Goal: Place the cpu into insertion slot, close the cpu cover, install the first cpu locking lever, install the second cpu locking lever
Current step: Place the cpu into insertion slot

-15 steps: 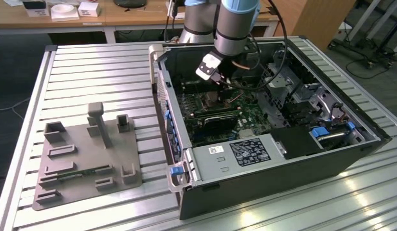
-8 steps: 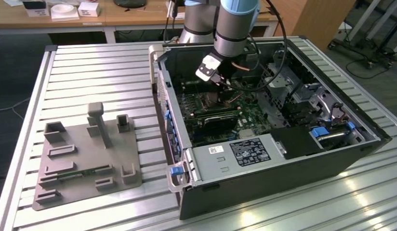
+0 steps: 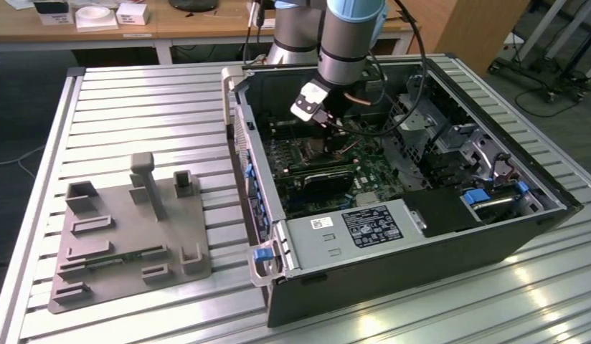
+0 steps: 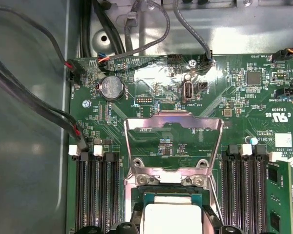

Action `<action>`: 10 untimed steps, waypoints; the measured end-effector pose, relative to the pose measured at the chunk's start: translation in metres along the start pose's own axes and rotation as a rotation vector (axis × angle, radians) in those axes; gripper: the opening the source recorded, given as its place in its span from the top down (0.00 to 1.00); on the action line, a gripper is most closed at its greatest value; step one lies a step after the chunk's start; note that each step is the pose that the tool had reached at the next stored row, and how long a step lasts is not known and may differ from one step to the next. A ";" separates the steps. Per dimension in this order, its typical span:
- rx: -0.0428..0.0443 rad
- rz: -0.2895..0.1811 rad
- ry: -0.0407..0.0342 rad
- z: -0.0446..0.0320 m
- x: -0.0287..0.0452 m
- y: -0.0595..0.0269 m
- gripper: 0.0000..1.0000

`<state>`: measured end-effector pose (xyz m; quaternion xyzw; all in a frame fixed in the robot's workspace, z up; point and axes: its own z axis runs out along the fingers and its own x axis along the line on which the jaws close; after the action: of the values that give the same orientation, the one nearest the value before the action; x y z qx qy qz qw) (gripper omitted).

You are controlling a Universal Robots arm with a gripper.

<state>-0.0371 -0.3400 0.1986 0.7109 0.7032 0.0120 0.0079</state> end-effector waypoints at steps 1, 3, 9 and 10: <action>-0.0001 0.000 0.0004 0.0003 0.0000 0.0000 0.46; 0.0000 0.000 0.0009 0.0008 0.0000 -0.0002 0.46; 0.0006 -0.001 0.0016 0.0022 0.0001 -0.0007 0.46; 0.0009 -0.002 0.0014 0.0023 0.0001 -0.0007 0.46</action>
<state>-0.0378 -0.3399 0.1963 0.7101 0.7039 0.0122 0.0071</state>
